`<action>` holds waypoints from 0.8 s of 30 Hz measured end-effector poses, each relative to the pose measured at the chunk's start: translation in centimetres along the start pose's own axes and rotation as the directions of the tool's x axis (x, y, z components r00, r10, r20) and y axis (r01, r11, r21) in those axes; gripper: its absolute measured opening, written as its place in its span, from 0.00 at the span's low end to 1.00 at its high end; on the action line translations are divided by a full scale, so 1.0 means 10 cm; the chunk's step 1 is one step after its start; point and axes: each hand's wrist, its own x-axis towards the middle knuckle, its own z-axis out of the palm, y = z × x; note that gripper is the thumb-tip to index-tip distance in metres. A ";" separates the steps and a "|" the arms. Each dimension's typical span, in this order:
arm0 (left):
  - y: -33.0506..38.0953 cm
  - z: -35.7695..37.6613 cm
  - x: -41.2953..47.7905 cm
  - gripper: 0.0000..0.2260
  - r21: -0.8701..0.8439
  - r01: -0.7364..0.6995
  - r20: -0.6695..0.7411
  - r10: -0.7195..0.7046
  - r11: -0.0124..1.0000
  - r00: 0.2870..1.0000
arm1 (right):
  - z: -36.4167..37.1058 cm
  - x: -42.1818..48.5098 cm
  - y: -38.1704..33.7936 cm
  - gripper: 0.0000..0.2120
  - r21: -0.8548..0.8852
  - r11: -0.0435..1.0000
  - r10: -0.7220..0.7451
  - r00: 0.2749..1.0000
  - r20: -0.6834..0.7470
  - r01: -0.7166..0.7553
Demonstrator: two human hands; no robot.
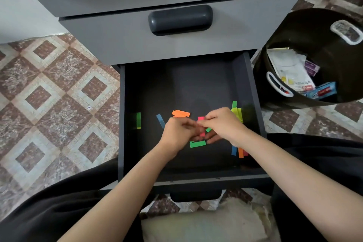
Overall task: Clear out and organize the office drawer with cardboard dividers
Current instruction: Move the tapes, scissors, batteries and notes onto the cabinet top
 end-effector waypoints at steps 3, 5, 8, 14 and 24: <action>0.10 -0.05 -0.01 0.04 -0.094 -0.048 0.043 0.052 0.994 0.998 | -0.03 -0.05 -0.03 0.05 0.085 0.992 -0.083 0.994 -0.071 0.089; 0.06 -0.09 0.05 0.06 0.019 -0.065 -0.050 0.066 0.998 0.997 | -0.06 -0.04 -0.03 0.04 0.132 0.985 -0.090 0.987 -0.135 0.108; -0.15 -0.21 0.17 0.13 0.672 -0.085 -0.127 0.228 0.735 0.965 | -0.11 -0.04 -0.04 0.05 0.165 0.982 -0.061 0.982 -0.181 0.091; -0.37 -0.34 0.22 0.28 0.978 -0.093 0.102 -0.041 0.189 0.994 | -0.15 0.00 0.02 0.05 0.091 0.992 -0.071 0.978 -0.198 0.090; -0.39 -0.30 0.20 0.26 0.989 -0.041 0.016 0.182 0.139 0.983 | -0.13 0.06 0.05 0.08 0.020 0.998 -0.054 0.988 -0.143 0.058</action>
